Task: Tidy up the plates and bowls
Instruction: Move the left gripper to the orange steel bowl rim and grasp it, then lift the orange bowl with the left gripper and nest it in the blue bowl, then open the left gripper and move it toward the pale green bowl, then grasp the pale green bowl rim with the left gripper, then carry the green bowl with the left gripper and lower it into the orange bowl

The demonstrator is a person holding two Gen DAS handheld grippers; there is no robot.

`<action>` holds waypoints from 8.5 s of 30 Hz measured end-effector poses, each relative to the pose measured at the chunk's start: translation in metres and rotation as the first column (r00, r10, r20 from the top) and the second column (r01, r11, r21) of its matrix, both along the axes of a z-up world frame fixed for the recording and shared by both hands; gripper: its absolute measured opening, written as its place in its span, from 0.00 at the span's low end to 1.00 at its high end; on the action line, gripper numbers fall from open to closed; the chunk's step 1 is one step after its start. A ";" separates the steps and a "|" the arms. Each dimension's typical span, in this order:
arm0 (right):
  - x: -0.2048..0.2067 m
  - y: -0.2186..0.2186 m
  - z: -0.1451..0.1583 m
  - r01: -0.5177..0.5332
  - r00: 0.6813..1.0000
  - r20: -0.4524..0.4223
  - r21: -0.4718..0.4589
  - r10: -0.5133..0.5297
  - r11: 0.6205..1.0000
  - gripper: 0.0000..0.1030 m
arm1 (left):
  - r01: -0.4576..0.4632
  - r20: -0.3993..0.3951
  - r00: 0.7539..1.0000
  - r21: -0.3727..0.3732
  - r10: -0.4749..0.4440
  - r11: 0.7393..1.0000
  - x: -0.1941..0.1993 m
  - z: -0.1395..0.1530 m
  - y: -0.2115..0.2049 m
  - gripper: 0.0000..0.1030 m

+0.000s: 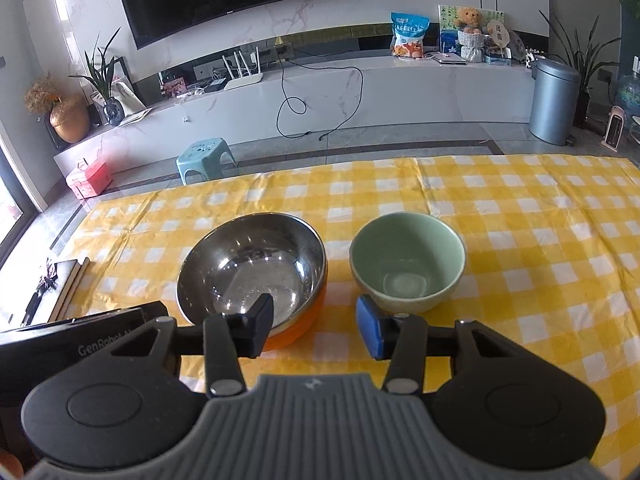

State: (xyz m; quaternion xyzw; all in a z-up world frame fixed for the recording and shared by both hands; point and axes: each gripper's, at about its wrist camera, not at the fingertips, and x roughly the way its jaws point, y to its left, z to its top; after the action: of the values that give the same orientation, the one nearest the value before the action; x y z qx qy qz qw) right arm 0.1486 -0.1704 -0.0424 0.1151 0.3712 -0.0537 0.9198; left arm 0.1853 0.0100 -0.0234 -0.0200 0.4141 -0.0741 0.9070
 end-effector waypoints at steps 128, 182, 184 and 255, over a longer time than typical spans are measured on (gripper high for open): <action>-0.205 -0.049 0.009 0.126 0.992 -0.026 0.123 -0.124 0.984 0.17 | 0.113 -0.150 0.981 -0.087 -0.125 0.990 -0.173 0.014 -0.027 0.25; -0.025 -0.109 0.006 0.120 0.992 -0.054 0.072 -0.116 0.990 0.82 | 0.301 -0.127 0.941 -0.104 -0.313 0.948 0.011 0.008 -0.085 0.62; -0.016 -0.110 0.005 0.124 0.991 -0.056 0.072 -0.120 0.990 0.80 | 0.285 -0.131 0.945 -0.108 -0.298 0.952 0.020 0.004 -0.087 0.62; -0.150 -0.053 0.051 0.089 0.996 -0.002 0.294 -0.092 0.952 0.08 | 0.123 -0.079 0.986 -0.229 -0.145 0.966 -0.117 0.062 -0.040 0.10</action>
State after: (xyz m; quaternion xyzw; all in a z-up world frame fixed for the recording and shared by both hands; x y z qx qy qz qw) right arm -0.0011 -0.2234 0.0088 0.2677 0.3638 -0.0393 0.8913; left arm 0.0686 -0.0301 0.0389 -0.0972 0.4462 -0.1804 0.8712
